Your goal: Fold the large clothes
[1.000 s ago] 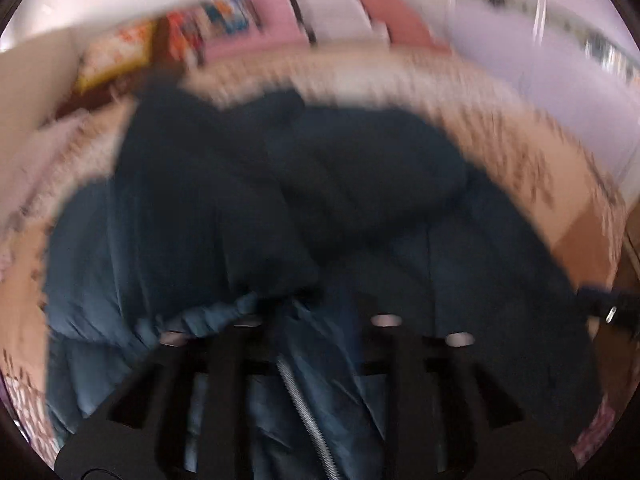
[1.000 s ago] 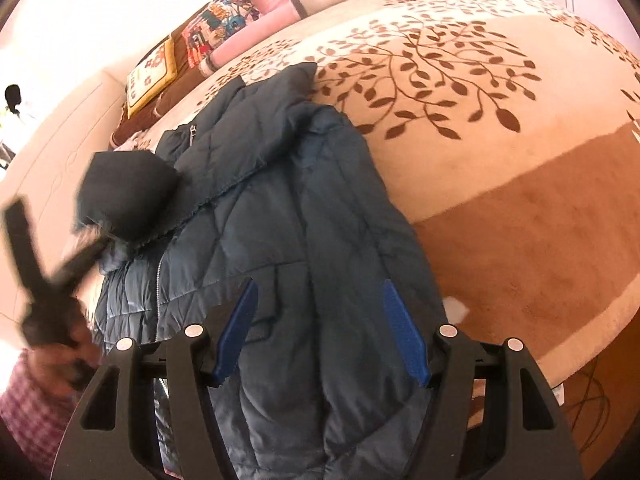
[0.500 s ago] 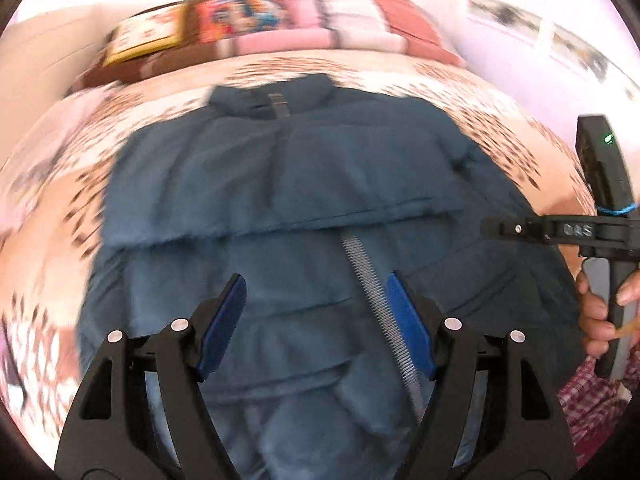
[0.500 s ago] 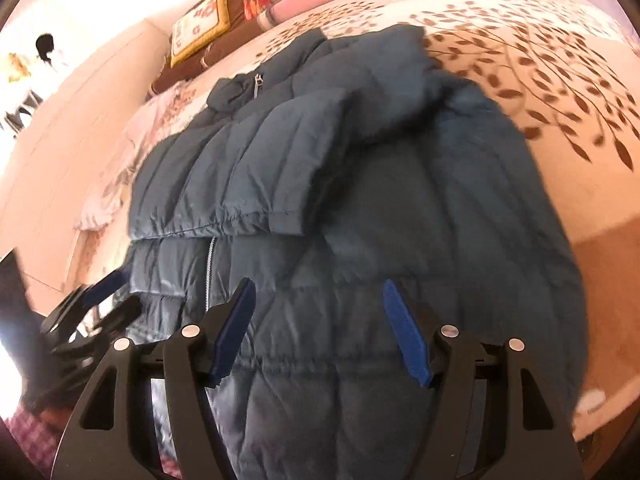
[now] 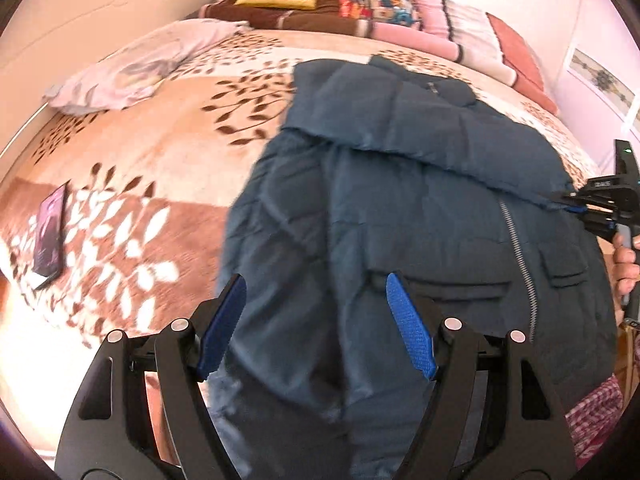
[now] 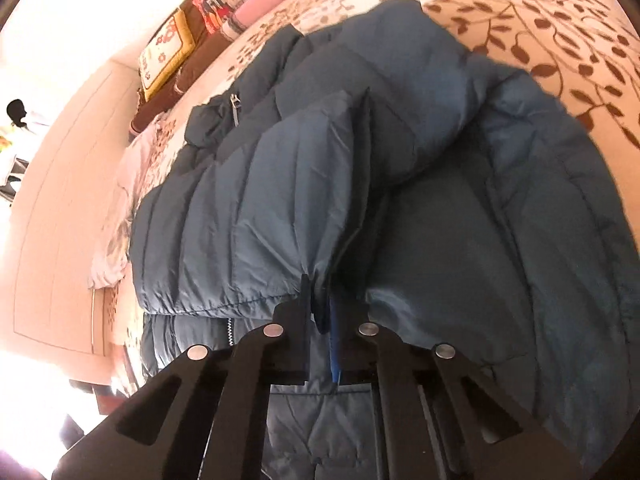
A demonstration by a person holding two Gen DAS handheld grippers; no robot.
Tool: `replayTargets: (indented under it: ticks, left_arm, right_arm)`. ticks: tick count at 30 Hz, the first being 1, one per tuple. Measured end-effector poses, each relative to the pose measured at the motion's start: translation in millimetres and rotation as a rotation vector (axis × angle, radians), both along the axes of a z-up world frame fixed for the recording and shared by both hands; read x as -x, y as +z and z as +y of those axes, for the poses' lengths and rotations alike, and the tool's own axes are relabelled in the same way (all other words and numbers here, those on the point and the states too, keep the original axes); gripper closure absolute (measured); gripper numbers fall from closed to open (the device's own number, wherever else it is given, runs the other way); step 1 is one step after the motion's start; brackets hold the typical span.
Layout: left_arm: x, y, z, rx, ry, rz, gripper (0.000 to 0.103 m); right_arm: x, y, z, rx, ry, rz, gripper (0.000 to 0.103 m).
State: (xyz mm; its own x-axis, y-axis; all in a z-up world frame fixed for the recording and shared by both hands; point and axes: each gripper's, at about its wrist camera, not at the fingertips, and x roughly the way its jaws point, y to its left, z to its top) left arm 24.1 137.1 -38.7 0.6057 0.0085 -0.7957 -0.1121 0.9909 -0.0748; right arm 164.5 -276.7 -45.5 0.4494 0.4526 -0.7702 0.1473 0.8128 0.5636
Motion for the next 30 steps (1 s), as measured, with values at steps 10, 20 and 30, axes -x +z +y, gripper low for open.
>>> replayTargets:
  ticks: [10,20,30]
  left_arm:
    - [11.4,-5.2,19.6,-0.024,0.062,0.034,0.028]
    - [36.3,-6.2,43.0,-0.025,0.091,0.090,0.026]
    - [59.5,-33.5,44.4,0.073,0.061,0.193,0.026]
  right_arm:
    - [9.6,11.4,-7.4,0.106,0.011,0.008,0.066]
    - [116.2,34.5,-62.6,0.365,0.093,-0.061,0.039]
    - [203.2,-6.6,-122.2,0.305,0.031,0.124,0.039]
